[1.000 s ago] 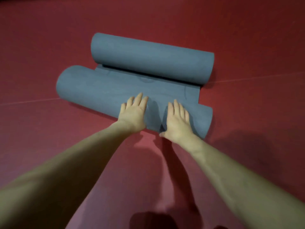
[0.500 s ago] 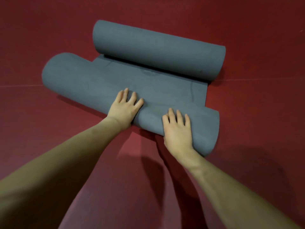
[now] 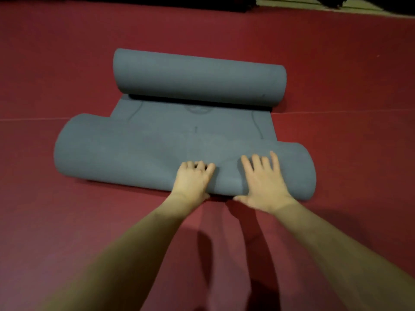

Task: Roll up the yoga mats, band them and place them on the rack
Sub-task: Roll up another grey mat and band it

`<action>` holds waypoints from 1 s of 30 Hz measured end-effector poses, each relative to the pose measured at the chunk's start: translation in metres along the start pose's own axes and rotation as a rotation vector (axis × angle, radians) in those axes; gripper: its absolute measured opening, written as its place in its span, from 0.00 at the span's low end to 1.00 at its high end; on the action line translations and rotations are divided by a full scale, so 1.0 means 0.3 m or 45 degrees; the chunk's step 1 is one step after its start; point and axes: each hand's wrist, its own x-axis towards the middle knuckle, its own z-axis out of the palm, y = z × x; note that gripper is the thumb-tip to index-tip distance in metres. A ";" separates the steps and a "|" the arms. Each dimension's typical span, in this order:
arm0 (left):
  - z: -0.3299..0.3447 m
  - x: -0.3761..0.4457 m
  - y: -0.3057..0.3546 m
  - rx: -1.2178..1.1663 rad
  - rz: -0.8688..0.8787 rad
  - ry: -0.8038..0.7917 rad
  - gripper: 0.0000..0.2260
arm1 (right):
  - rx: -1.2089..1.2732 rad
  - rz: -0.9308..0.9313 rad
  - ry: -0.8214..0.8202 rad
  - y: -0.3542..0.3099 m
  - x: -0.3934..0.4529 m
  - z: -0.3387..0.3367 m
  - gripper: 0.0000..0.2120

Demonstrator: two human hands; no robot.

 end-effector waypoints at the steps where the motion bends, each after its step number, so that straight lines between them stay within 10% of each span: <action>1: 0.009 -0.025 -0.016 -0.059 0.018 -0.009 0.35 | 0.014 -0.046 -0.001 -0.019 -0.018 0.010 0.45; 5: -0.017 -0.066 -0.111 -0.359 0.039 -0.002 0.41 | 0.263 0.157 -0.086 -0.120 -0.006 -0.021 0.33; 11: -0.072 -0.048 -0.134 -0.268 -0.054 0.088 0.22 | 0.439 0.130 -0.076 -0.124 0.034 -0.061 0.26; 17: -0.082 -0.147 -0.137 -0.116 0.019 -0.031 0.42 | 0.356 0.145 -0.065 -0.179 -0.056 -0.106 0.46; 25: -0.122 -0.248 -0.183 -0.326 0.050 -0.267 0.36 | 0.568 -0.037 -0.255 -0.193 -0.143 -0.166 0.44; 30: -0.115 -0.333 -0.159 0.063 0.091 -0.363 0.59 | 0.512 -0.132 -0.507 -0.234 -0.178 -0.213 0.55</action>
